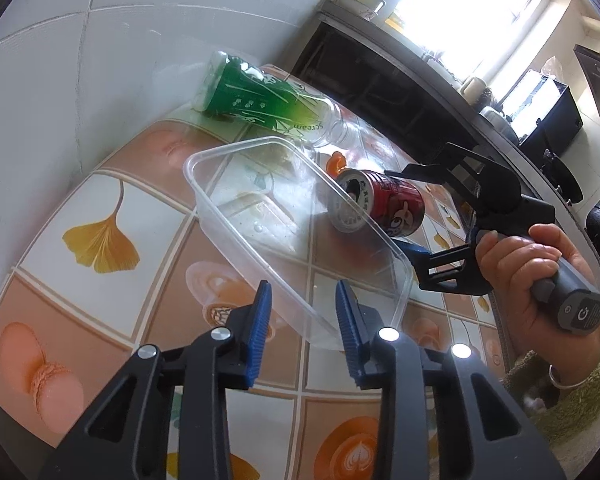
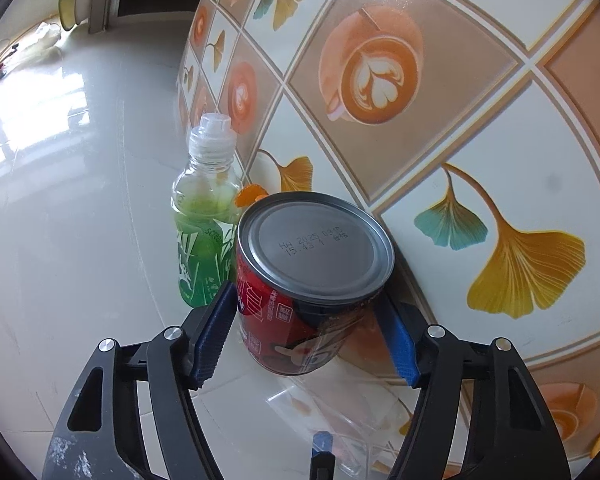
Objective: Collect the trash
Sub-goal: 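Grasp the red can with the right gripper while the left grasps the clear container rim, then carry the red can and clear container over the blue wastebasket with both tools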
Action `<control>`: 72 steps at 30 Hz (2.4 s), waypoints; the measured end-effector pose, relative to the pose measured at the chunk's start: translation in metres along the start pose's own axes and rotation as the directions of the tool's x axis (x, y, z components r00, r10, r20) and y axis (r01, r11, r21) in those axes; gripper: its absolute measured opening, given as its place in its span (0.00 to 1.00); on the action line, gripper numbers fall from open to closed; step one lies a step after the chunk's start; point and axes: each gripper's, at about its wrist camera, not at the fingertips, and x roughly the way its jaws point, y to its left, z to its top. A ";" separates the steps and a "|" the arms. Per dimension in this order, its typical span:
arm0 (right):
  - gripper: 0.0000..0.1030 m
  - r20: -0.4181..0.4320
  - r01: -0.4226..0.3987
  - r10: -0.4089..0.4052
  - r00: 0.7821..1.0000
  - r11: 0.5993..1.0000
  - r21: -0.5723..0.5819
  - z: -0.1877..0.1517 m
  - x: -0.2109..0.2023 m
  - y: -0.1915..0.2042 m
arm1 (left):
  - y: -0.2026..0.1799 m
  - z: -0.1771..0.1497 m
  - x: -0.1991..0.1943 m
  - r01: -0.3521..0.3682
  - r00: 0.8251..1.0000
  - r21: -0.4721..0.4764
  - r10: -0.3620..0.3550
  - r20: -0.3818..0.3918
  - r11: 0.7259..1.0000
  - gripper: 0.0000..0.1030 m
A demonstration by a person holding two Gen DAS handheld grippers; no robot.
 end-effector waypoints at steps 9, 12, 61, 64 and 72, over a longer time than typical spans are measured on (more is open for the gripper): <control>0.62 0.005 0.029 -0.028 1.000 0.996 -0.089 0.002 -0.044 -0.026 | 0.001 0.001 0.002 -0.021 1.000 0.001 0.021 -0.022 1.000 0.16; 0.62 0.039 0.086 -0.080 0.996 0.980 -0.177 0.000 -0.067 -0.027 | -0.003 0.000 -0.001 -0.022 0.999 0.034 0.023 -0.026 0.999 0.12; 0.60 0.152 0.269 -0.222 0.963 0.826 -0.496 -0.033 -0.120 -0.011 | -0.055 0.005 0.004 -0.115 0.990 0.275 0.133 -0.048 0.955 0.03; 0.60 0.171 0.240 -0.177 0.969 0.835 -0.495 -0.037 -0.142 -0.015 | -0.066 0.009 -0.002 -0.092 0.993 0.282 0.108 -0.042 0.955 0.03; 0.60 0.260 0.164 -0.038 0.965 0.862 -0.480 -0.050 -0.233 -0.043 | -0.119 0.018 -0.018 -0.059 0.998 0.349 0.060 0.009 0.935 0.03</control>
